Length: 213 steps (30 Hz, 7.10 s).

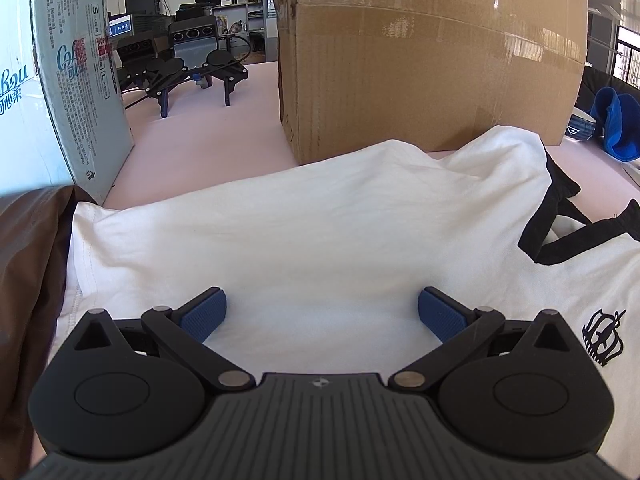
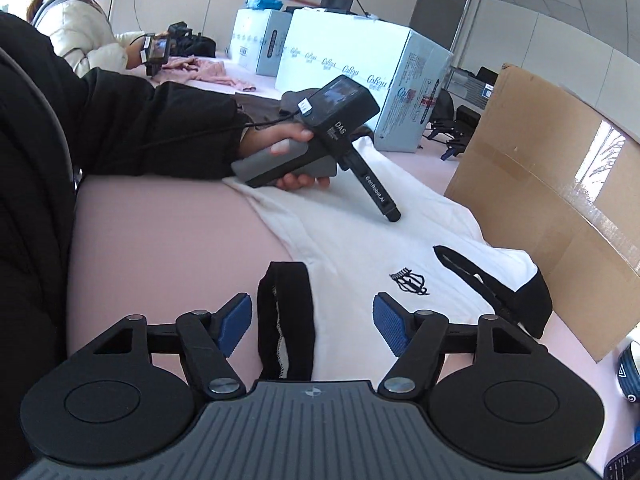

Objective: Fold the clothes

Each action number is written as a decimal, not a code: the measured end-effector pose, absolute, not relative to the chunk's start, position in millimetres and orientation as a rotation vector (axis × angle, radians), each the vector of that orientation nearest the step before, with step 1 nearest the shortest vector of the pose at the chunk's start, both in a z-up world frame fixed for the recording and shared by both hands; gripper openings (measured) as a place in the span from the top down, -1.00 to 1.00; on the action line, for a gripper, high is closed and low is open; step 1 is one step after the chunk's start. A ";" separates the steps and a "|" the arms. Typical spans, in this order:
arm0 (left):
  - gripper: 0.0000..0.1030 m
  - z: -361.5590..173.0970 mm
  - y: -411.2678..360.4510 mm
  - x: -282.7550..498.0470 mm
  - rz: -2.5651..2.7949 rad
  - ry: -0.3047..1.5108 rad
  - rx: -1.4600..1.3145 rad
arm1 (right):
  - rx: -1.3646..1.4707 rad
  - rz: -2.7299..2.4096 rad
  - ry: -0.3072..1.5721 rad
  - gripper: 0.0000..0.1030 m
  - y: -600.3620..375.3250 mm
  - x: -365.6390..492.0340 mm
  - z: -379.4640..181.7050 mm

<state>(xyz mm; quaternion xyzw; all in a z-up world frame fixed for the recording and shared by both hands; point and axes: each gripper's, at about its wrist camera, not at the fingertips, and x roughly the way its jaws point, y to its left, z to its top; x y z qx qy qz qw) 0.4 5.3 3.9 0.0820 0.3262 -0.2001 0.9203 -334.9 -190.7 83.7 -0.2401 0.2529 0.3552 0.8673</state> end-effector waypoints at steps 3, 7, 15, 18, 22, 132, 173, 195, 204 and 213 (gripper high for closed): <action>-1.00 4.2 5.4 -1.5 -0.407 0.670 0.171 | -0.544 0.710 0.543 0.01 -180.1 -337.2 70.7; -1.00 4.5 5.1 -2.7 -0.402 0.670 0.173 | -0.645 0.705 0.490 0.02 -161.5 -362.5 67.5; -1.00 4.7 6.5 -2.4 -0.401 0.671 0.174 | -0.651 0.748 0.610 0.21 -144.8 -350.2 50.1; -1.00 4.5 6.9 -3.6 -0.399 0.670 0.174 | -0.580 0.733 0.658 0.38 -152.6 -330.7 45.5; -1.00 4.2 7.0 -4.3 -0.398 0.670 0.174 | -0.583 0.712 0.676 0.36 -152.3 -318.2 43.1; -1.00 11.9 -113.9 -123.8 -1.122 0.801 0.123 | 0.044 0.728 0.485 -0.25 -332.2 -164.9 39.9; -1.00 7.8 -111.5 -134.0 -1.156 0.718 0.185 | -0.150 0.492 0.679 0.75 -279.2 -24.7 62.5; -1.00 10.1 -116.0 -136.4 -1.147 0.710 0.189 | 0.091 0.568 0.427 -0.11 -287.2 -48.9 117.0; -1.00 11.0 -113.9 -134.3 -1.155 0.719 0.166 | -0.015 0.833 0.779 0.27 -251.9 33.4 29.3; -1.00 11.1 -117.2 -137.3 -1.157 0.723 0.156 | 0.042 1.002 0.762 -0.23 -238.5 21.7 23.7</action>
